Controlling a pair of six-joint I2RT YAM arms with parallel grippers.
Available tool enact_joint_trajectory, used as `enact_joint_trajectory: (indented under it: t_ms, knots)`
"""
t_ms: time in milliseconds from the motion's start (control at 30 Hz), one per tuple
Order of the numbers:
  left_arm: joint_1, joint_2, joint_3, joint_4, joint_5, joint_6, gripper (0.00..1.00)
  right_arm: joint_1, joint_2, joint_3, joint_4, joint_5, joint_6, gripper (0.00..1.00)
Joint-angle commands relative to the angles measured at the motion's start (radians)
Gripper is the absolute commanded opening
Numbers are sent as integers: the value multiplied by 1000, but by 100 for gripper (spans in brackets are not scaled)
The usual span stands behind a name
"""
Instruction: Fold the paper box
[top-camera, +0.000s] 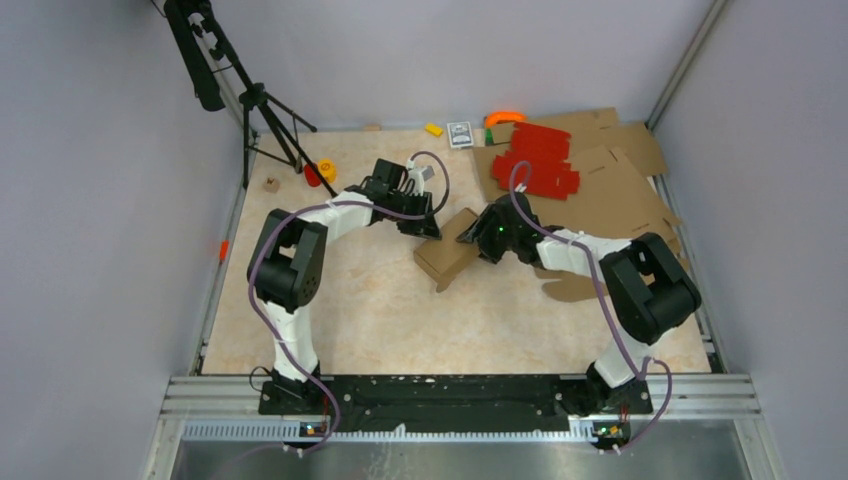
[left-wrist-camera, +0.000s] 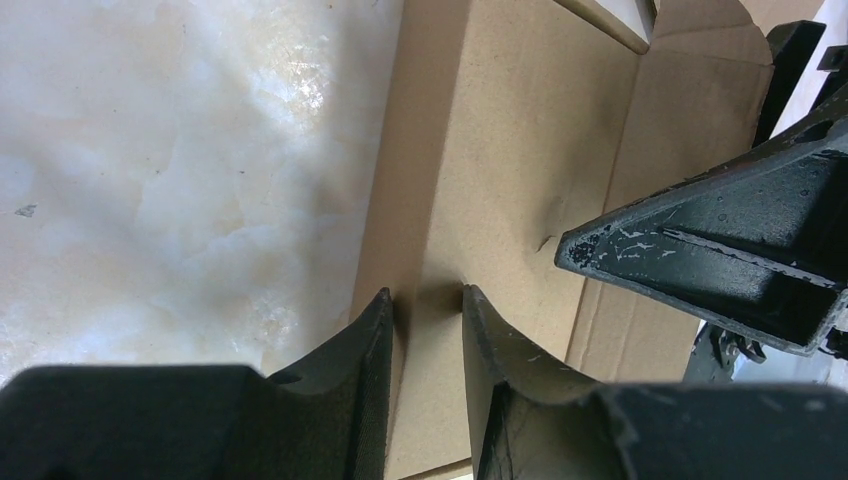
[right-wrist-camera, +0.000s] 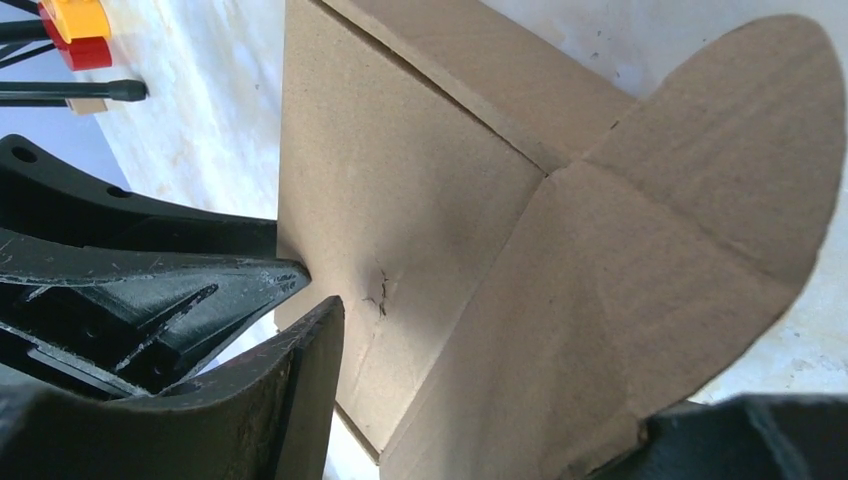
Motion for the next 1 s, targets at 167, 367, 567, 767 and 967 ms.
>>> enact_joint_trajectory:
  t_ms: [167, 367, 567, 767, 967]
  knots:
    - [-43, 22, -2, 36, -5, -5, 32, 46, -47, 9, 6, -43, 1, 82]
    - [-43, -6, -66, 110, -46, -45, 33, 129, -126, -30, -93, 6, 62, 90]
    - [-43, -57, -120, 138, -89, -58, 34, 197, -158, -33, -100, 42, 161, 83]
    - [-42, -76, -151, 155, -100, -90, 34, 215, -122, 8, -94, 72, 193, 57]
    - [-42, -55, -156, 159, -77, -133, 34, 215, -25, 75, -85, 56, 207, 50]
